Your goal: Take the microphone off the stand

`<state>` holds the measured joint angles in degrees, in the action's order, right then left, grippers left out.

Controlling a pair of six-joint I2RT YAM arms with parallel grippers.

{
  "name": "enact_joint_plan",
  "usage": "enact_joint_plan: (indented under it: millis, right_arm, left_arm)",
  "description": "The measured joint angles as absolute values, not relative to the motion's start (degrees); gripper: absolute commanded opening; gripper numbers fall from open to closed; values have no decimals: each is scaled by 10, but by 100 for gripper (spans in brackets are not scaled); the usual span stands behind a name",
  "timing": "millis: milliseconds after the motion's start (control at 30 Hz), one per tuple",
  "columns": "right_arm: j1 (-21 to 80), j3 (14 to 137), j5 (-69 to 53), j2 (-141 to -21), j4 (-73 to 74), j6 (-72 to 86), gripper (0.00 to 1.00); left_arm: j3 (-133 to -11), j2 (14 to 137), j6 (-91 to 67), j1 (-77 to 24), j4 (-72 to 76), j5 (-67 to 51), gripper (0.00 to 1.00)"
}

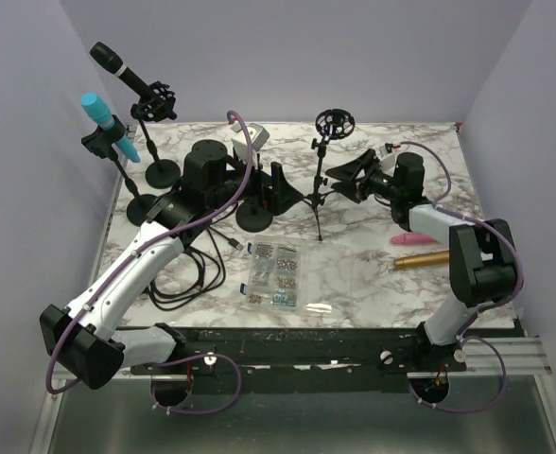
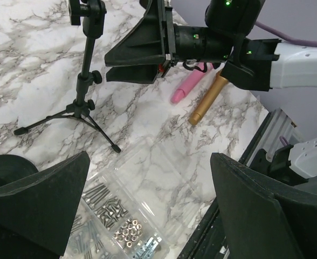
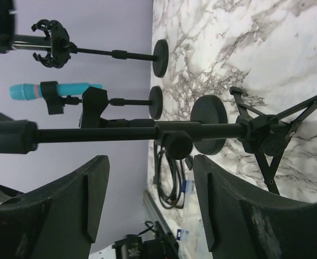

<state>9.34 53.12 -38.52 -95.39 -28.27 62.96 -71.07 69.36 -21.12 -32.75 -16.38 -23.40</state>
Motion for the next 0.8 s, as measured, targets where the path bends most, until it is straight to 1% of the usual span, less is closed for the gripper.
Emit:
enact_joint_plan:
  millis: [133, 200, 333, 400, 567, 800]
  right_arm:
    - [89, 510, -420, -1003, -361, 689, 69]
    - [85, 502, -433, -1026, -401, 717, 62]
    - [81, 498, -456, -1077, -497, 790, 54]
    - [78, 496, -463, -1110, -569, 841, 50]
    - [77, 491, -470, -1183, -716, 956, 50]
    - [78, 487, -475, -1202, -810, 1022, 53]
  left_arm:
    - [-711, 705, -215, -328, -164, -240, 99]
    - [-711, 706, -215, -328, -164, -241, 99]
    - [-711, 706, -215, -328, -164, -241, 99]
    - [-711, 706, -215, -328, -164, -241, 99]
    - [-711, 706, -215, -328, -164, -242, 99]
    - [-711, 706, -215, -328, -164, -243, 98]
